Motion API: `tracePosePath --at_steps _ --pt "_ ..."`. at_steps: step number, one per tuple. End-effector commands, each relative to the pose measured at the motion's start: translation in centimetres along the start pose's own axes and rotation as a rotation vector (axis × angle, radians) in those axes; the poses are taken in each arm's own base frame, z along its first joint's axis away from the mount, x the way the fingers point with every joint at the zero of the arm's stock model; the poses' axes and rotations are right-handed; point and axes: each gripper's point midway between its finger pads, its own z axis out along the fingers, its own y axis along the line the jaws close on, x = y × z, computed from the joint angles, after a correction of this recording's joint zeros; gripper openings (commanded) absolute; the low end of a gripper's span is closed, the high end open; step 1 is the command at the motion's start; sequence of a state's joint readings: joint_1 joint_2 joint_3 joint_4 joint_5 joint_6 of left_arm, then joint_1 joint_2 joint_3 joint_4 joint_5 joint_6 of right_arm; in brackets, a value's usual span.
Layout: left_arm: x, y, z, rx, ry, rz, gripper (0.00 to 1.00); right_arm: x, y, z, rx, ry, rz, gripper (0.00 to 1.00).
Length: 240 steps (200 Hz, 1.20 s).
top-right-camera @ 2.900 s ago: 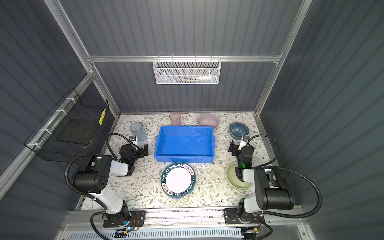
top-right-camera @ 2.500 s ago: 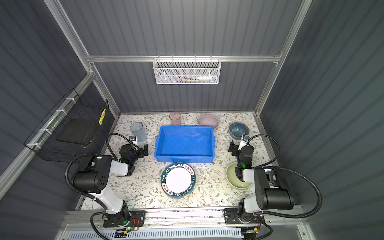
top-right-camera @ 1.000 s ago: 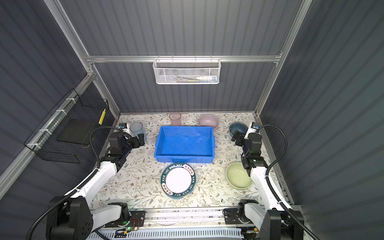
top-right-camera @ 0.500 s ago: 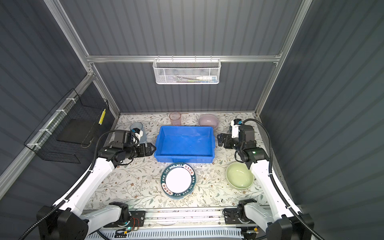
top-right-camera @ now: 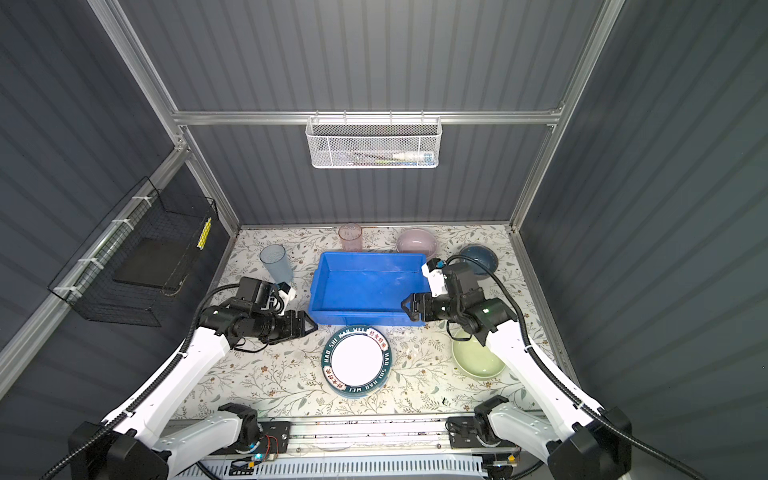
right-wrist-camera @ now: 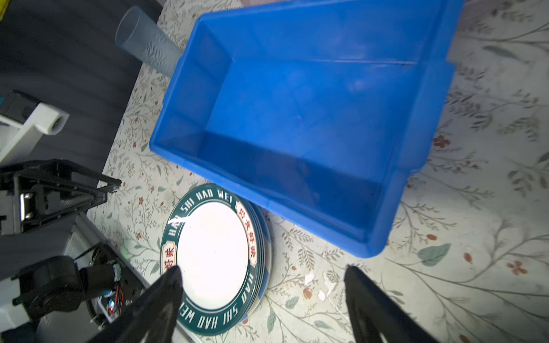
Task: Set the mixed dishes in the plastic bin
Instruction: 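Move the left gripper and right gripper toward opposite rims of the plate stack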
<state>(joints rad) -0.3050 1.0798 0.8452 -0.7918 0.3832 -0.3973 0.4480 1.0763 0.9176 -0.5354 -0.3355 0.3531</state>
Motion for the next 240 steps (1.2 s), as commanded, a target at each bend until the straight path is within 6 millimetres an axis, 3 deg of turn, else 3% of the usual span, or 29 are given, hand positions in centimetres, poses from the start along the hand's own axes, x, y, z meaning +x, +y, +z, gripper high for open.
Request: tracePosePath --at_steps 1,23,88,112,173,240 --pt "2.0 0.6 1.2 0.016 0.063 -0.067 0.74 3.0 1.4 0.0 -0.065 0.092 0.001 0.82" --pt "2.5 0.6 2.4 0.047 0.067 -0.098 0.68 4.9 1.9 0.3 -0.087 0.132 0.019 0.77" --pt "4.3 0.3 4.4 0.044 0.151 -0.06 0.58 9.8 0.9 2.6 -0.042 0.215 0.068 0.64" --pt "4.9 1.2 5.1 -0.02 0.181 -0.058 0.55 10.2 0.0 3.5 0.011 0.201 0.078 0.58" --pt "6.3 1.0 7.2 -0.033 0.249 -0.032 0.41 11.5 -0.3 5.3 0.056 0.2 0.07 0.43" --pt "7.6 1.6 8.4 -0.095 0.307 -0.012 0.27 12.5 0.8 8.0 0.05 0.211 0.096 0.34"
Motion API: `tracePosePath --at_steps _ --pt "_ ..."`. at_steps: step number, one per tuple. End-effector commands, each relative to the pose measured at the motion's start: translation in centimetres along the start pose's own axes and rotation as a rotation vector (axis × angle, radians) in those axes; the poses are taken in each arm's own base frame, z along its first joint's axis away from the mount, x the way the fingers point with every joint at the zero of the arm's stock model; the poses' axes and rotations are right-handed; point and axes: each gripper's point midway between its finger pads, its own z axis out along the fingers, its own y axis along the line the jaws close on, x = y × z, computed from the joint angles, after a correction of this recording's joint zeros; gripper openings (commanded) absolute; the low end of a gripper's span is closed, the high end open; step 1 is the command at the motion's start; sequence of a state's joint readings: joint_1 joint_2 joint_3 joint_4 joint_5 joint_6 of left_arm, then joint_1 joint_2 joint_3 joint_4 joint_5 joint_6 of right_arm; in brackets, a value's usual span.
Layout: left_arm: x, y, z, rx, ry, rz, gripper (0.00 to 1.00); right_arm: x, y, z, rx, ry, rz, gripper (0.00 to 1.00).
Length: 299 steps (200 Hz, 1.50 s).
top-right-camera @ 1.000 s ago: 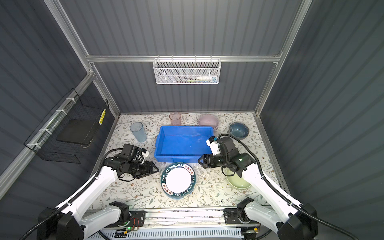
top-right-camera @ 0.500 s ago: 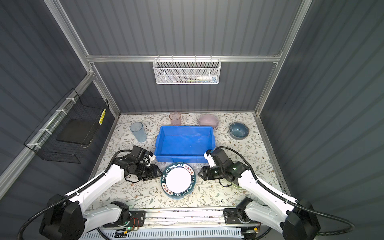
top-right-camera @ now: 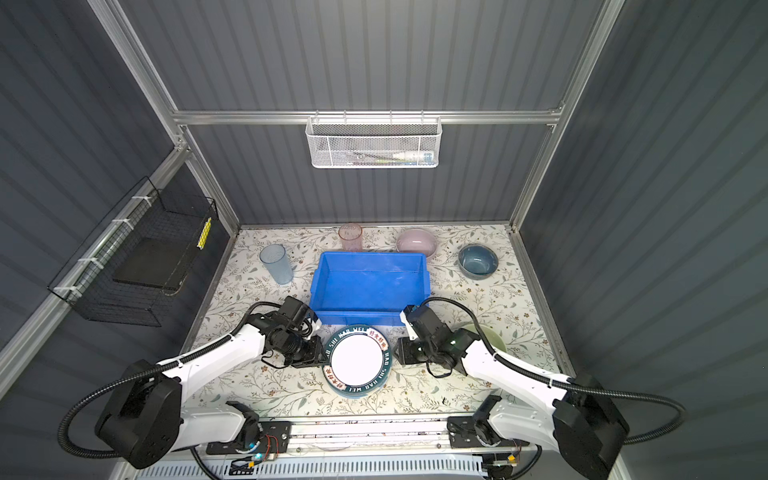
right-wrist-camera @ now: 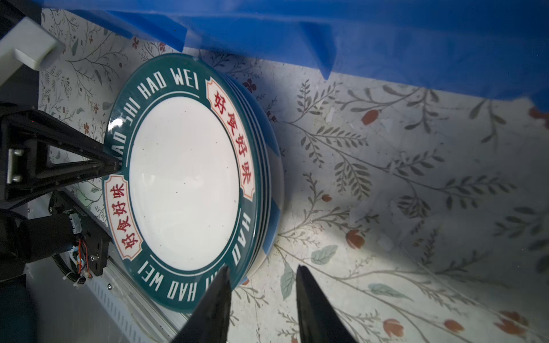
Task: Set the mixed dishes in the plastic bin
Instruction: 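Move the left gripper and right gripper toward opposite rims of the plate stack, then close both grippers on the top green-rimmed plate's opposite edges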
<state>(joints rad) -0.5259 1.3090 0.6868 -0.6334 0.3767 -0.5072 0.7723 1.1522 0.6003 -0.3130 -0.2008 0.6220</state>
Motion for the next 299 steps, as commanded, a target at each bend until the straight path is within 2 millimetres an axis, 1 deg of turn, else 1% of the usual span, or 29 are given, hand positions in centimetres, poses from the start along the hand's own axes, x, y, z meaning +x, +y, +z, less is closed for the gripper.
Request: tracePosePath --at_steps 1,25,62,80,83,94,155,182,221,267,299 --pt "0.4 0.5 0.4 -0.029 0.013 -0.002 0.26 -0.4 0.4 0.8 0.008 -0.027 0.024 0.34" --pt "0.5 0.7 0.6 -0.039 0.02 -0.009 0.22 -0.1 0.7 1.7 0.021 -0.008 0.028 0.31" --pt "0.5 0.7 0.5 -0.049 0.015 -0.011 0.2 0.2 0.9 2.5 0.018 0.004 0.041 0.28" --pt "0.4 0.7 0.4 -0.044 0.005 -0.013 0.2 0.3 1.1 2.6 0.011 0.007 0.043 0.27" --pt "0.2 1.1 0.4 -0.067 -0.009 -0.013 0.2 0.3 1.1 2.6 0.011 0.008 0.043 0.27" --pt "0.2 1.2 0.5 -0.073 -0.014 -0.017 0.2 0.2 1.2 2.5 0.007 0.005 0.041 0.26" --pt "0.0 1.3 0.8 -0.072 -0.017 -0.029 0.19 0.3 2.1 2.7 -0.052 0.003 0.06 0.25" --pt "-0.1 1.3 0.8 -0.069 -0.029 -0.03 0.17 0.4 2.3 2.8 -0.067 0.009 0.067 0.25" --pt "0.2 1.5 1.2 -0.071 -0.016 -0.034 0.14 0.4 3.4 2.9 -0.145 0.001 0.082 0.25" --pt "0.5 1.8 1.6 -0.069 -0.013 -0.045 0.12 1.0 3.1 3.6 -0.158 0.021 0.12 0.24" --pt "0.6 2.0 1.7 -0.075 -0.014 -0.048 0.11 1.0 3.2 3.7 -0.16 0.02 0.133 0.24"
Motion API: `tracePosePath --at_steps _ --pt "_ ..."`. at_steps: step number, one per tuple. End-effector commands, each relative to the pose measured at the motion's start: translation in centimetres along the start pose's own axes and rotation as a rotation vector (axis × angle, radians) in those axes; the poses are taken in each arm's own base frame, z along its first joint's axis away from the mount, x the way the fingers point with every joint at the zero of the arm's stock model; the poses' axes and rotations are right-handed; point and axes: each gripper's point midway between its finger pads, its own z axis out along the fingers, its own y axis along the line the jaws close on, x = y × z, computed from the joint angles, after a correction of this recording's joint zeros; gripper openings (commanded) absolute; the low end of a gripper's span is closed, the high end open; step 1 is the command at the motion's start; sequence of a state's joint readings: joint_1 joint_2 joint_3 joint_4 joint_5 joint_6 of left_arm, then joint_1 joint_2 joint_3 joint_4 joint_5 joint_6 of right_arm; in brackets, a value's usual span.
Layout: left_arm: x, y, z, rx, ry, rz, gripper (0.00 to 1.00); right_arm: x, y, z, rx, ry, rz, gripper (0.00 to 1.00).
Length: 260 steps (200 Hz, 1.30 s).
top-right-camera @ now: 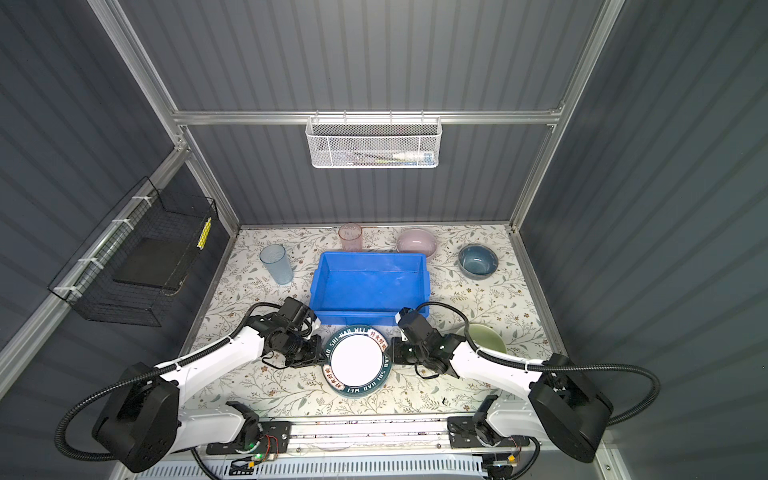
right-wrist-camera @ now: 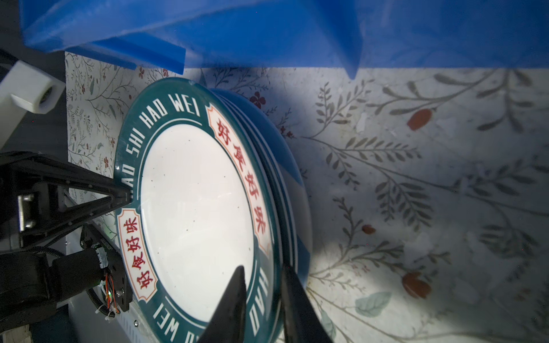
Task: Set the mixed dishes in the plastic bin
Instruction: 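Close both grippers on the top green-rimmed plate's opposite edges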
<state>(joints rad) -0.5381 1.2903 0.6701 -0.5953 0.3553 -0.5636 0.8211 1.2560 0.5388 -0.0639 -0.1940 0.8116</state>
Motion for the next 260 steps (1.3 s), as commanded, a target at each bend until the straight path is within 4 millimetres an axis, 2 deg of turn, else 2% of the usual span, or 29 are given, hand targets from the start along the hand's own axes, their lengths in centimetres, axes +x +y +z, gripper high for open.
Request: tracePosePath --at_steps 1,42,109,144,169,205,220,260 --pt "1.0 2.1 1.6 -0.076 0.022 -0.017 0.11 1.5 1.6 0.8 -0.088 0.068 0.003 0.24" --pt "1.1 2.7 1.8 -0.095 0.013 -0.041 0.08 1.9 0.3 1.2 -0.021 0.081 0.011 0.25" --pt "1.2 3.3 2.2 -0.109 0.0 -0.077 0.05 2.3 0.7 1.6 -0.046 0.114 0.023 0.23" --pt "1.3 3.8 2.2 -0.123 -0.013 -0.097 0.03 2.8 -0.4 1.9 0.005 0.133 0.04 0.31" --pt "1.3 4.1 2.1 -0.129 -0.031 -0.109 0.03 2.7 -0.6 1.9 0.022 0.135 0.04 0.31" --pt "1.7 3.9 2.6 -0.1 -0.013 -0.09 0.02 2.8 0.8 2.2 -0.057 0.147 0.035 0.28" --pt "1.9 4.1 2.7 -0.105 -0.004 -0.084 0.02 3.2 2.1 2.0 -0.13 0.173 0.028 0.26" --pt "2.3 4.2 3.2 -0.089 0.004 -0.088 0.02 2.4 4.7 0.1 -0.267 0.12 -0.011 0.26"
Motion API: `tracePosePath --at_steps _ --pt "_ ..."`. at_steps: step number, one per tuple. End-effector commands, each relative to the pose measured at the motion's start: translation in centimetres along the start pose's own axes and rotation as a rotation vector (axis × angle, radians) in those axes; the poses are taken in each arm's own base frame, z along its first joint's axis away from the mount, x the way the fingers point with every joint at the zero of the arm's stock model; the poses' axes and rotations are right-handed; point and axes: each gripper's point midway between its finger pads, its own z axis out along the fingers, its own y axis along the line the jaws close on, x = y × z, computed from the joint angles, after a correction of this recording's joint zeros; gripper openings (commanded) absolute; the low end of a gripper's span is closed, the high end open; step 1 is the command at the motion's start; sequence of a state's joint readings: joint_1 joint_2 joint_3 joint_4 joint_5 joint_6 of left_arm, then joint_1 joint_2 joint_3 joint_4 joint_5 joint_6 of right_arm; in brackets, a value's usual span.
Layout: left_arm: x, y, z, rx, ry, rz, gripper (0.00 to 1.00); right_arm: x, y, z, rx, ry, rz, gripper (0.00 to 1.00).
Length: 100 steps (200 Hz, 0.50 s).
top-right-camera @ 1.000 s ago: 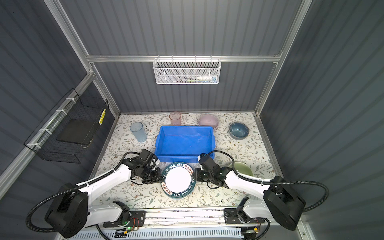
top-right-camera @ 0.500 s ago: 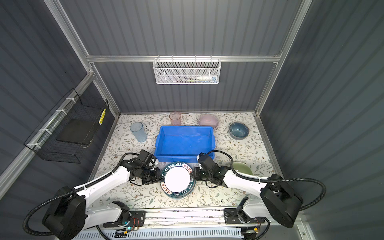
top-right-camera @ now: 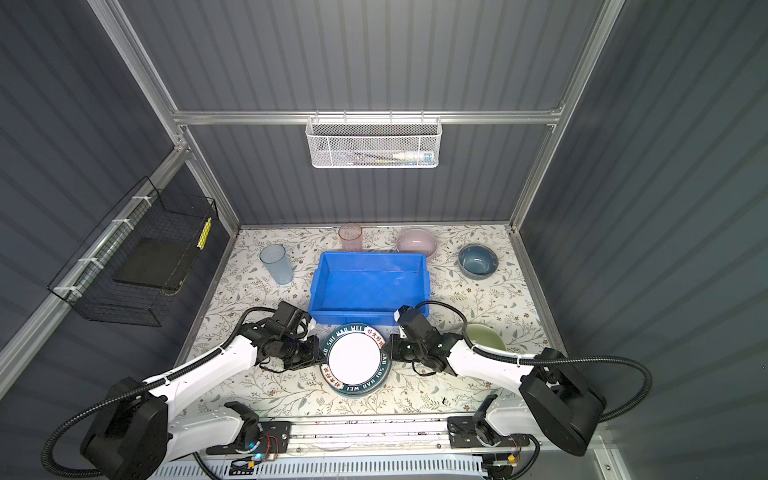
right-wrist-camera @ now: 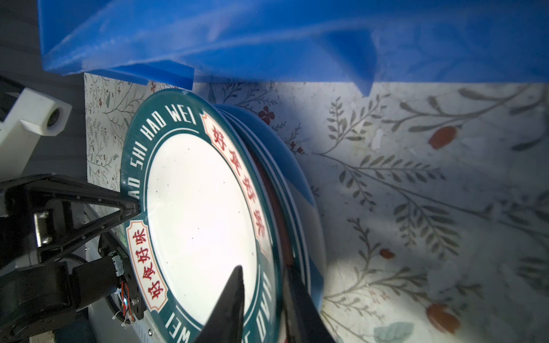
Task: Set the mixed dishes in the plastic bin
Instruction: 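Close both grippers on the top green-rimmed plate's opposite edges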
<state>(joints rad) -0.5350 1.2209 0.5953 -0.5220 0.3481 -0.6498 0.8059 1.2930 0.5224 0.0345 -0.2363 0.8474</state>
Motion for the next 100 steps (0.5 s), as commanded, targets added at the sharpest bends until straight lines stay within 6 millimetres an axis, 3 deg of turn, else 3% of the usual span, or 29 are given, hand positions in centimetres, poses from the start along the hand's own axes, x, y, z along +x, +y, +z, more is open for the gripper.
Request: tracePosePath --at_steps 1,45,100 --pt "2.1 4.0 2.9 -0.121 0.057 -0.024 0.02 3.0 4.0 -0.5 -0.211 0.131 -0.045 0.26" --pt "2.2 4.1 3.3 -0.116 0.062 -0.03 0.02 2.0 6.1 -2.4 -0.303 0.065 -0.081 0.27" --pt "2.3 4.3 3.8 -0.102 0.058 -0.039 0.03 1.2 6.5 -2.6 -0.33 0.012 -0.064 0.27"
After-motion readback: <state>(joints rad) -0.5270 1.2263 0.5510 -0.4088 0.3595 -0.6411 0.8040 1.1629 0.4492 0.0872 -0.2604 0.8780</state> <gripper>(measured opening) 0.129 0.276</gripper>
